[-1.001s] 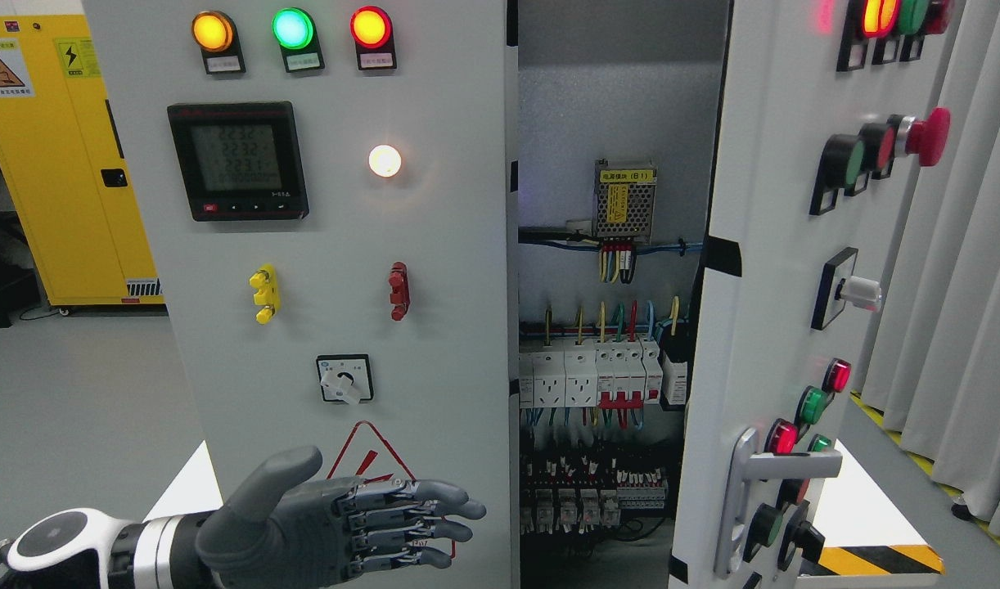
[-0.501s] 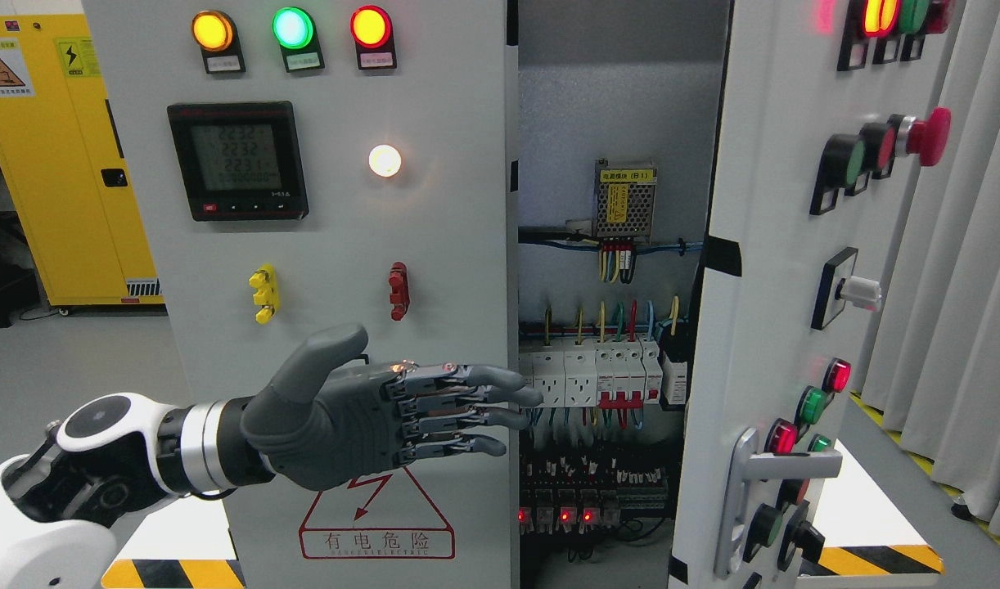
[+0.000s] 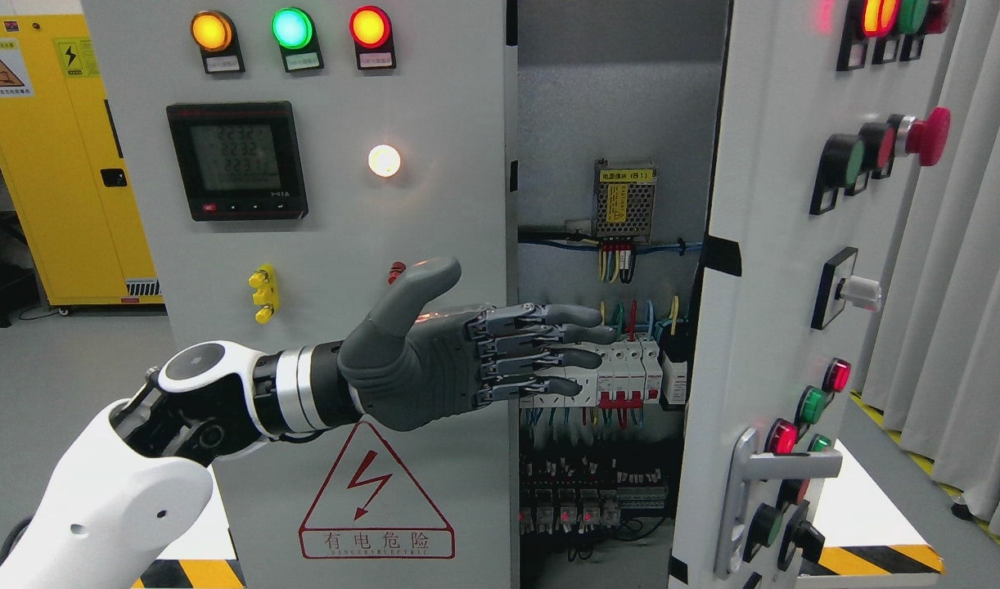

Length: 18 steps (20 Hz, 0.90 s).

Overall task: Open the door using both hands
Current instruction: 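Reach the left hand into the gap behind the push-button door's edge, then push the push-button door farther open with the left hand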

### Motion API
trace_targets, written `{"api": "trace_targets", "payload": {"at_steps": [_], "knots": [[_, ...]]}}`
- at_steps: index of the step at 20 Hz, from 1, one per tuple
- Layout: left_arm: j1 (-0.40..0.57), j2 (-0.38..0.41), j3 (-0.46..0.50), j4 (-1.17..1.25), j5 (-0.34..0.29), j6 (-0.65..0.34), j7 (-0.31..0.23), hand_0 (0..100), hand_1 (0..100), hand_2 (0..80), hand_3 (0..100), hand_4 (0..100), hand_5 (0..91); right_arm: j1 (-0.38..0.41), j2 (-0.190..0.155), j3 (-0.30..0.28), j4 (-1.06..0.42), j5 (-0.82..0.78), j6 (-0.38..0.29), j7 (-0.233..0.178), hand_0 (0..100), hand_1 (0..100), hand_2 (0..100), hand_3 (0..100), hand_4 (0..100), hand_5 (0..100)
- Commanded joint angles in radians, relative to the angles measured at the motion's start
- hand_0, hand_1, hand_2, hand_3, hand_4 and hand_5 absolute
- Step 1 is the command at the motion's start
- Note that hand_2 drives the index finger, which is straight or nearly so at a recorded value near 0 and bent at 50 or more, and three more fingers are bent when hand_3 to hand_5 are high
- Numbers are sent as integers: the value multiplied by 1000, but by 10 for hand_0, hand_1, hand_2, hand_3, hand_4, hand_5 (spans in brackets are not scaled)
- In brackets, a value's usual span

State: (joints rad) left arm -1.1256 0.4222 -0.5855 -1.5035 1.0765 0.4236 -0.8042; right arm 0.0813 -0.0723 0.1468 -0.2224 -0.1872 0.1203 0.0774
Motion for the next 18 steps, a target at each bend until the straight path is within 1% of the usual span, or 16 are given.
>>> {"api": "trace_targets", "payload": {"at_steps": [1,5,9,12,15,18], "knots": [[-71,-193,-34,158,-6,11,-1,0,0,0,0,0,0,0,2,0,0,0,-1,-1,219,12,0,0,0,0],[-89,-252,-34,161,-6,29,0,0,0,0,0,0,0,0,2,0,0,0,-1,1,220,12,0,0,0,0],[-111,-279,-33,163,-6,32,0,0,0,0,0,0,0,0,2,0,0,0,-1,-1,220,12,0,0,0,0],[-117,-336,-33,164,-10,56,29,0,0,0,0,0,0,-2,-1,-1,0,0,-1,-1,220,11,0,0,0,0],[-117,-350,-31,170,-29,61,31,0,0,0,0,0,0,-2,-1,-1,0,0,1,1,220,11,0,0,0,0],[-118,-378,-31,170,-29,66,33,0,0,0,0,0,0,-2,-1,-1,0,0,-1,-1,220,11,0,0,0,0]]}}
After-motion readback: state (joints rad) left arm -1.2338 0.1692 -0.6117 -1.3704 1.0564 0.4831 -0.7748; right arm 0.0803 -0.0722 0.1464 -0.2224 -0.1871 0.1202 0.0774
